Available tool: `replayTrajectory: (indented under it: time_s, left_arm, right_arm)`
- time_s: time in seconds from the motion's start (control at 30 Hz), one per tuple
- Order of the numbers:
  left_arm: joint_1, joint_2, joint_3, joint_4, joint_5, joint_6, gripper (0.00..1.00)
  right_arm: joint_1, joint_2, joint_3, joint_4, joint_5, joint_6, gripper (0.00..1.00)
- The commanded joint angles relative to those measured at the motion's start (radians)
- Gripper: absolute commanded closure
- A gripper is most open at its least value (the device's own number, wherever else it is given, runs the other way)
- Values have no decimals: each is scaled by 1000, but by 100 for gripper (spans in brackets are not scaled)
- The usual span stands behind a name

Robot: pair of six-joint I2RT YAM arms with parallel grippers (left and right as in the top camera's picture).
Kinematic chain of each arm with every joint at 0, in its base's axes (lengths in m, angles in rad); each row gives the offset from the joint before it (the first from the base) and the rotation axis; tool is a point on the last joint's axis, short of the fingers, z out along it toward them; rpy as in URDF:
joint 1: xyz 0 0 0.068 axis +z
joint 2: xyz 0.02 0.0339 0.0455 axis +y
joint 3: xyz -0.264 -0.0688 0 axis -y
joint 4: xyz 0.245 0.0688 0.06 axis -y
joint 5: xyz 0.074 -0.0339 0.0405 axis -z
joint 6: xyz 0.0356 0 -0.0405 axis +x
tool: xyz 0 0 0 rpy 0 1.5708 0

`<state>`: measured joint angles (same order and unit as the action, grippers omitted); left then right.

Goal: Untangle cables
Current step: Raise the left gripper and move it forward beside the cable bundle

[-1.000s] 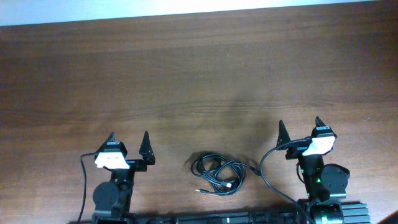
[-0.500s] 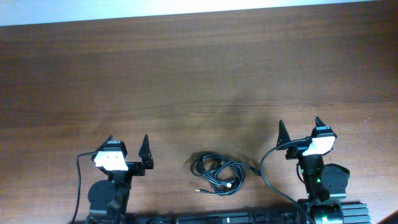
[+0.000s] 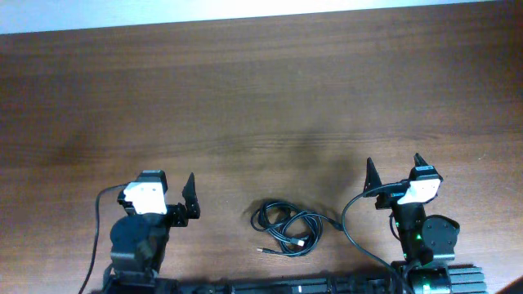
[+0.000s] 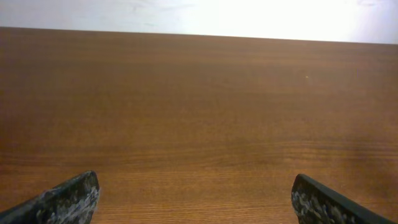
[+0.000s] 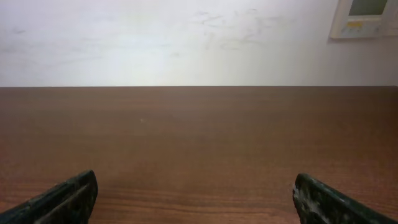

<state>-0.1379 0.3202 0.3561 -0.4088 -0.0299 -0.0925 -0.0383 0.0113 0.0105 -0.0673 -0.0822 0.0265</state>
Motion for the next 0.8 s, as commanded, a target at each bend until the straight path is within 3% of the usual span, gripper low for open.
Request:
replayTrajectory:
  time_s: [0.0, 0.77]
  left_arm:
    - [3, 83, 77, -34, 12, 19, 1]
    - [3, 491, 321, -151, 174, 98, 1]
  right_arm:
    - [5, -5, -5, -5, 9, 5, 1]
    - [5, -5, -5, -5, 8, 5, 1]
